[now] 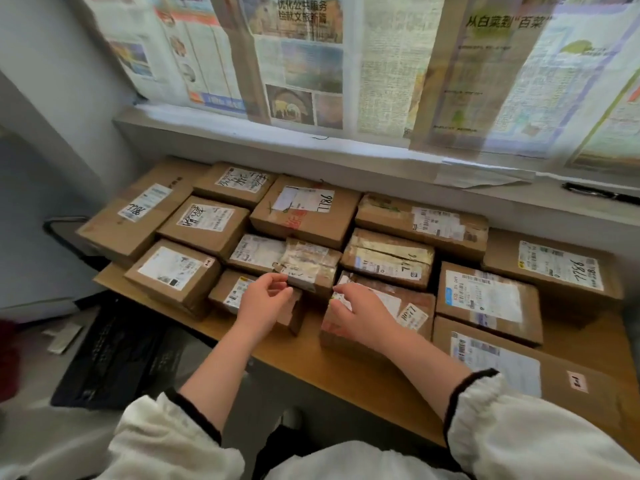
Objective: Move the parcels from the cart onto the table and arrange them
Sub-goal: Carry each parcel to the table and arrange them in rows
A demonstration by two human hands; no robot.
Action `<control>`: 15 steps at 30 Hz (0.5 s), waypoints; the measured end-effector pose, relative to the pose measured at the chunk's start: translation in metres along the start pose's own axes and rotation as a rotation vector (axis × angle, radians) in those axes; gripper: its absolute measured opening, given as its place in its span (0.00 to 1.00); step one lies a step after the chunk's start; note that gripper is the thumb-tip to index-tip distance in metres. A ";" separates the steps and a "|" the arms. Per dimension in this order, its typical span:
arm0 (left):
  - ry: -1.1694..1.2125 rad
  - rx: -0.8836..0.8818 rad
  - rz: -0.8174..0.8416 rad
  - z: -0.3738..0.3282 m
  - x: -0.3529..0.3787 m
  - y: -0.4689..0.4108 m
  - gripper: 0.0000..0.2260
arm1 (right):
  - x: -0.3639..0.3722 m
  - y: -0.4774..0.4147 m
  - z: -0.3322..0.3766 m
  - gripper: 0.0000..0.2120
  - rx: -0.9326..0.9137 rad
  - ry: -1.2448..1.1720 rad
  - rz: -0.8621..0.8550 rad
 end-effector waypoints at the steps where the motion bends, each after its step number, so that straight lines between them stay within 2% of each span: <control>1: 0.010 -0.013 0.027 0.003 -0.003 -0.012 0.11 | 0.007 -0.010 0.005 0.21 0.041 -0.039 -0.017; 6: 0.012 -0.006 0.159 0.010 -0.008 -0.066 0.18 | 0.032 -0.051 0.027 0.20 0.162 -0.165 -0.120; 11: -0.142 0.032 0.255 0.024 -0.010 -0.104 0.20 | 0.037 -0.072 0.032 0.20 0.380 -0.336 -0.356; 15: -0.139 0.050 0.359 0.036 -0.008 -0.116 0.20 | 0.042 -0.075 0.031 0.21 0.514 -0.440 -0.369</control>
Point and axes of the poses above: each hand's wrist, its own y-axis away from the middle knuckle, its own x-axis out of the palm, z = x × y, the point moved 3 cm from there along -y, towards the middle knuckle, and after that the axes turned 3 degrees about z, right-handed, at the moved point
